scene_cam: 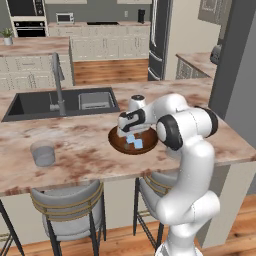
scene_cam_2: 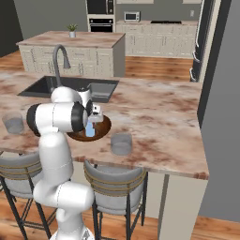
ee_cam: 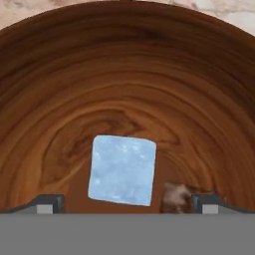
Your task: There are four ice cubes in the ice bowl. Place two ice cubes in each glass of water.
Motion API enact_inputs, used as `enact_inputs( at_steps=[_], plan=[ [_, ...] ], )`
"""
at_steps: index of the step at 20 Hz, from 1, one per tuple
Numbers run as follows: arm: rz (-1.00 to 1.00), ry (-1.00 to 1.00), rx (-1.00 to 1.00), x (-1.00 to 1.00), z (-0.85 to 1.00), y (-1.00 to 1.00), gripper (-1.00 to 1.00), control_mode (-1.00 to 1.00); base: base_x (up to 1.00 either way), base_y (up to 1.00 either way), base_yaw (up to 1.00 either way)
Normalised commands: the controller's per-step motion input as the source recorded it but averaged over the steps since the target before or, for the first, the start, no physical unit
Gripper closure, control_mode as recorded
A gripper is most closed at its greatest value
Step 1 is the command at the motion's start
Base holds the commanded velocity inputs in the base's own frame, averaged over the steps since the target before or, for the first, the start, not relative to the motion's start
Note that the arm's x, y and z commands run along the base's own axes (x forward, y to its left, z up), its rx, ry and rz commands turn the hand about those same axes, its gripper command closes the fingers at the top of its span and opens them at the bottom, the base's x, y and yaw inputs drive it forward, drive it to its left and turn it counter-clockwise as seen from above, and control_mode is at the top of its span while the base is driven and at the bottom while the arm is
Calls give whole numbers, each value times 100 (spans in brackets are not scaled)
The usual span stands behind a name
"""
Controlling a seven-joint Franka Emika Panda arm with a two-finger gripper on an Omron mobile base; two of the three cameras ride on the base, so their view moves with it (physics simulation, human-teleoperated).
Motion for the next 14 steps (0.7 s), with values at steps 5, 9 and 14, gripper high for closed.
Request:
enact_inputs(
  at_steps=[5, 9, 14],
  plan=[
    [9, 0, -2, 25, -21, 0, -100, -100, 0, 0, 0],
    [5, 0, -2, 7, -26, 1, -100, -100, 0, 0, 0],
    [1, 0, -2, -5, -34, 10, -100, -100, 0, 0, 0]
  ],
)
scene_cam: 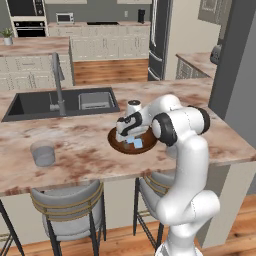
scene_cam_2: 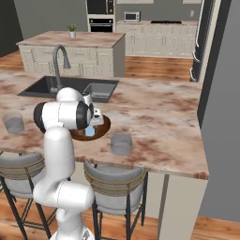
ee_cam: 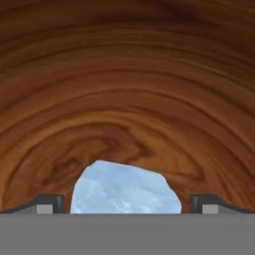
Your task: There are four ice cubes in the ice bowl. Place two ice cubes in each glass of water.
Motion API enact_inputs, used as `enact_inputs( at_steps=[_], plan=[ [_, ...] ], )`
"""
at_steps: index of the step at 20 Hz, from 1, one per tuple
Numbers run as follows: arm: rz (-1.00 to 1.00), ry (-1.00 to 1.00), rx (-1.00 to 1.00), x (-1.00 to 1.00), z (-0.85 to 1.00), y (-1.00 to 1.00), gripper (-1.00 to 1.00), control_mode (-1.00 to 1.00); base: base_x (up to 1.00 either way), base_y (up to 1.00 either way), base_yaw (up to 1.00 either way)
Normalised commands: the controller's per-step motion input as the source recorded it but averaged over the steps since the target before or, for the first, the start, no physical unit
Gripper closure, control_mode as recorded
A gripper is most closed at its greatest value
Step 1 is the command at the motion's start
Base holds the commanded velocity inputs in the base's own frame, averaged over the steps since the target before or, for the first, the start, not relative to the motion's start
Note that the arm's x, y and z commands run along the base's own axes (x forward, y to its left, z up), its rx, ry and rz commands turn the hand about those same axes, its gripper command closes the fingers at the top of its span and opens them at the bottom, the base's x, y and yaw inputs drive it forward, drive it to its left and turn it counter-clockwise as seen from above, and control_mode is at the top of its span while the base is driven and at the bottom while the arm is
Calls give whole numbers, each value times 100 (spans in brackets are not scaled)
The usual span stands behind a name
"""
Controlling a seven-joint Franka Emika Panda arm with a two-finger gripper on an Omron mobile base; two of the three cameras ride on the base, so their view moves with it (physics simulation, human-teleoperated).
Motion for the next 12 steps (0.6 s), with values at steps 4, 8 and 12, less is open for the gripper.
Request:
enact_inputs(
  at_steps=[4, 8, 12],
  plan=[
    [0, 0, -2, 0, -23, 25, 100, -100, 0, 0, 0],
    [0, 0, 0, -13, -7, 11, 100, -100, 0, 0, 0],
    [2, -6, 0, -51, 0, 0, 100, -100, 0, 0, 0]
  ],
)
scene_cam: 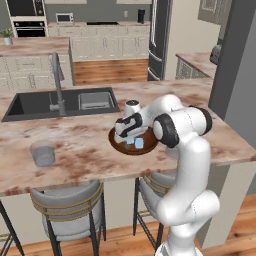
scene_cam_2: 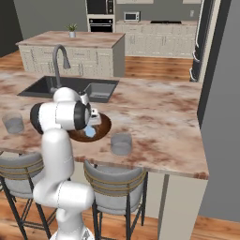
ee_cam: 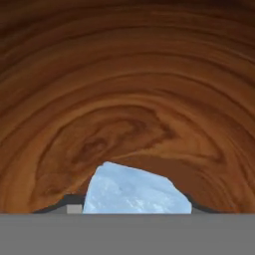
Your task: There are four ice cubes in the ice bowl. Place two ice cubes in each glass of water.
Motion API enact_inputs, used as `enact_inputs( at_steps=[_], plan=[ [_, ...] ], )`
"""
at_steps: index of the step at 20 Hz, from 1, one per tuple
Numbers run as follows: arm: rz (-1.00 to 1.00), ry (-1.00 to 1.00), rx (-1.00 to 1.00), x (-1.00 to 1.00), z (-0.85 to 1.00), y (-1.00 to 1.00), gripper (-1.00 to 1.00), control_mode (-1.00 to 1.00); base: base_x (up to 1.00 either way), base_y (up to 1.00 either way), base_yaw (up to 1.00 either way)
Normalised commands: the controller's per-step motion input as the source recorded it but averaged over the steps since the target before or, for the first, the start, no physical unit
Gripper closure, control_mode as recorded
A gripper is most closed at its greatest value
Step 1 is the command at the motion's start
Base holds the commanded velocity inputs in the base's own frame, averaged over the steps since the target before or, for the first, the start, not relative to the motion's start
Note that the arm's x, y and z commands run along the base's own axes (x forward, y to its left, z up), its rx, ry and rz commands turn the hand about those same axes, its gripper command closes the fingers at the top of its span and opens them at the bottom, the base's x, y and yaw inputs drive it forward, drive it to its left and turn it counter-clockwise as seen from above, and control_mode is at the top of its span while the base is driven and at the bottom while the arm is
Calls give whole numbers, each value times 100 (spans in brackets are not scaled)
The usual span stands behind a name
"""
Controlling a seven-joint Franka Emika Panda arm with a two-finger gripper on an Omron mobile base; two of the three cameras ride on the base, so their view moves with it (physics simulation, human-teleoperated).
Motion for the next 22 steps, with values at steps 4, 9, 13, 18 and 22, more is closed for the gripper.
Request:
enact_inputs(
  at_steps=[4, 9, 13, 18, 22],
  plan=[
    [3, -14, 6, -80, 33, 0, 100, -100, 0, 0, 0],
    [12, -36, 14, -81, 99, -4, 100, -100, 0, 0, 0],
    [16, -34, 17, -68, 100, -15, 100, -100, 0, 0, 0],
    [19, -25, 12, -100, 100, -5, 100, -100, 0, 0, 0],
    [22, -4, 1, -94, 100, 5, 100, -100, 0, 0, 0]
  ],
)
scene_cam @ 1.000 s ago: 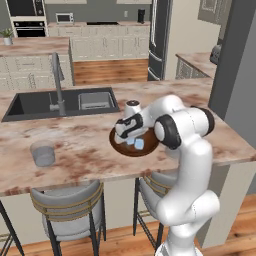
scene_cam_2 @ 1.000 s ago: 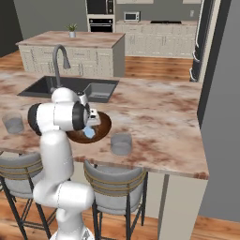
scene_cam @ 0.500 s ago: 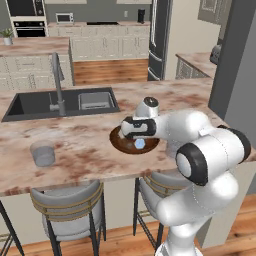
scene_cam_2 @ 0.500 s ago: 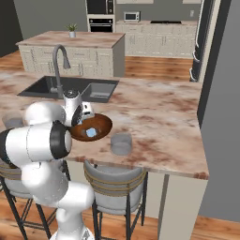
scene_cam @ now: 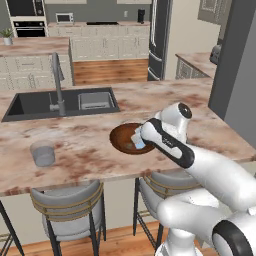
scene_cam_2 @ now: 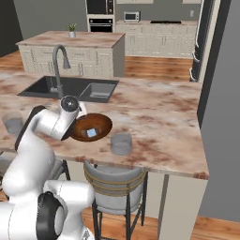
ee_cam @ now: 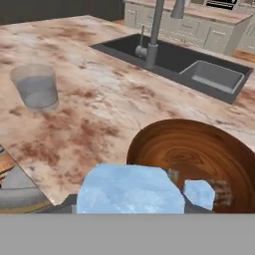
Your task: There are four ice cubes in the ice bowl. Place two ice cubes in each glass of water.
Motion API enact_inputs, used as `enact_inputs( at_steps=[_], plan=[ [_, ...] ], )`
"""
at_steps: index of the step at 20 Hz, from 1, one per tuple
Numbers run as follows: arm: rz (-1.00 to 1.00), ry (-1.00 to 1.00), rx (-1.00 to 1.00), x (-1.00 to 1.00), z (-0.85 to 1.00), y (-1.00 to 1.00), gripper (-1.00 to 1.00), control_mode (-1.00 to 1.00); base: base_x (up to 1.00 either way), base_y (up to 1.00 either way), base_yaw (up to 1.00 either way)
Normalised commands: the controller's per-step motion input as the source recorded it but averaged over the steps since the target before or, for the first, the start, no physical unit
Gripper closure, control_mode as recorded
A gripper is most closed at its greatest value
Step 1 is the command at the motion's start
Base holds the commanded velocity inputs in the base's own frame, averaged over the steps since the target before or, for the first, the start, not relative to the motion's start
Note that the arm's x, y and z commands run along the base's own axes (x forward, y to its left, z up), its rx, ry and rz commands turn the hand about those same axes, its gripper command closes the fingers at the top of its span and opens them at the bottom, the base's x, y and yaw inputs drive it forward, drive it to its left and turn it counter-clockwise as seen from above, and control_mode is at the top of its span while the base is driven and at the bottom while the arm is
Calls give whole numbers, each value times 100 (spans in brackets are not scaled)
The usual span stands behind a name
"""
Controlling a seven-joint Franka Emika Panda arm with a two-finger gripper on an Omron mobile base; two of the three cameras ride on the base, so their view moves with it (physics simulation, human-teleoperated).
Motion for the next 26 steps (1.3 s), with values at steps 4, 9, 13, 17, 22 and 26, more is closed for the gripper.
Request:
enact_inputs(
  at_steps=[4, 9, 13, 17, 22, 26],
  plan=[
    [22, 3, 0, -54, 93, 29, 100, -100, 0, 0, 0],
    [12, 15, 0, -18, 86, 42, 100, -100, 0, 0, 0],
    [15, 34, 0, 0, 50, 77, 100, -100, 0, 0, 0],
    [5, 25, -4, 0, 10, 83, 100, -100, 0, 0, 0],
    [2, 8, -4, -5, -1, 76, 100, -100, 0, 0, 0],
    [1, 1, -7, -16, -23, 66, 100, -100, 0, 0, 0]
  ],
)
